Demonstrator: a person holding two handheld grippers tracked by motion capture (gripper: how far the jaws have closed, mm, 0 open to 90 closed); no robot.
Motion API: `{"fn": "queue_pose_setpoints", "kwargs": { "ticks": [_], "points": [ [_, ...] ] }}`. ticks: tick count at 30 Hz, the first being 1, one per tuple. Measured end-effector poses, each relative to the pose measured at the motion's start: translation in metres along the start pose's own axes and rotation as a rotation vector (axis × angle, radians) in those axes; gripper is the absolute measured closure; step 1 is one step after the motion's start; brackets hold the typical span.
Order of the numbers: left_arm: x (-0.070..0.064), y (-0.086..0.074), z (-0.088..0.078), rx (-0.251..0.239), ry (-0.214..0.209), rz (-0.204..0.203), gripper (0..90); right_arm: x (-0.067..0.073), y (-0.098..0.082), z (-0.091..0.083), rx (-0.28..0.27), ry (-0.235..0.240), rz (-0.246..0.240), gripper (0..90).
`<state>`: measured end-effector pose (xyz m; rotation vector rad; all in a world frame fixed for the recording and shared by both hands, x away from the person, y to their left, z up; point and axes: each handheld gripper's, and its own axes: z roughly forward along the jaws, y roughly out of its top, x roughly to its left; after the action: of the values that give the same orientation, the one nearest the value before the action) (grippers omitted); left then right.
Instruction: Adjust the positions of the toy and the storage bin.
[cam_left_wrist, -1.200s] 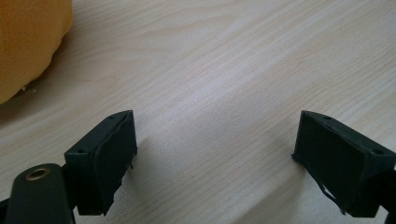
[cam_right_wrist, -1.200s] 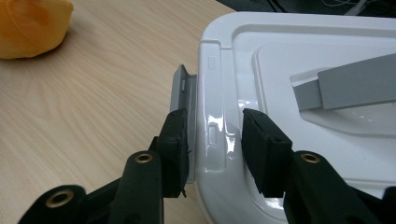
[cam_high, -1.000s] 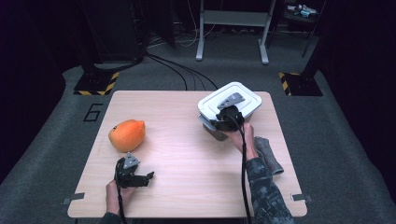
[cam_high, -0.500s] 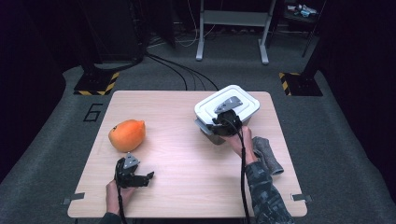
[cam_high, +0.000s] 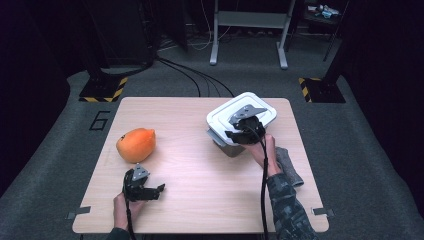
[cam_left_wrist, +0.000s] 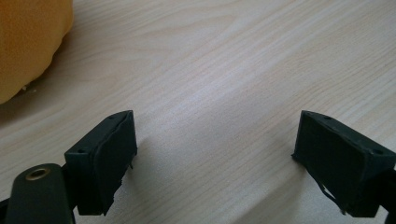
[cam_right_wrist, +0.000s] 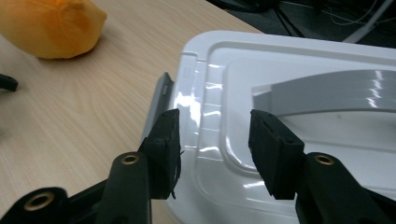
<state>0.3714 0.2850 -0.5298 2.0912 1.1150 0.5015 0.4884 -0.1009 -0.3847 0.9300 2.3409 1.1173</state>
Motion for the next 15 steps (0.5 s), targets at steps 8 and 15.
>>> {"fn": "queue_pose_setpoints", "kwargs": {
  "ticks": [8,15],
  "points": [
    [0.000,0.000,0.000,0.000,0.000,0.000,12.6,-0.019,0.000,0.005,0.031,-0.050,0.075,45.0],
    [0.000,0.000,0.000,0.000,0.003,0.001,12.7,-0.027,0.001,0.018,0.023,-0.072,0.098,40.2]
  ]
}}
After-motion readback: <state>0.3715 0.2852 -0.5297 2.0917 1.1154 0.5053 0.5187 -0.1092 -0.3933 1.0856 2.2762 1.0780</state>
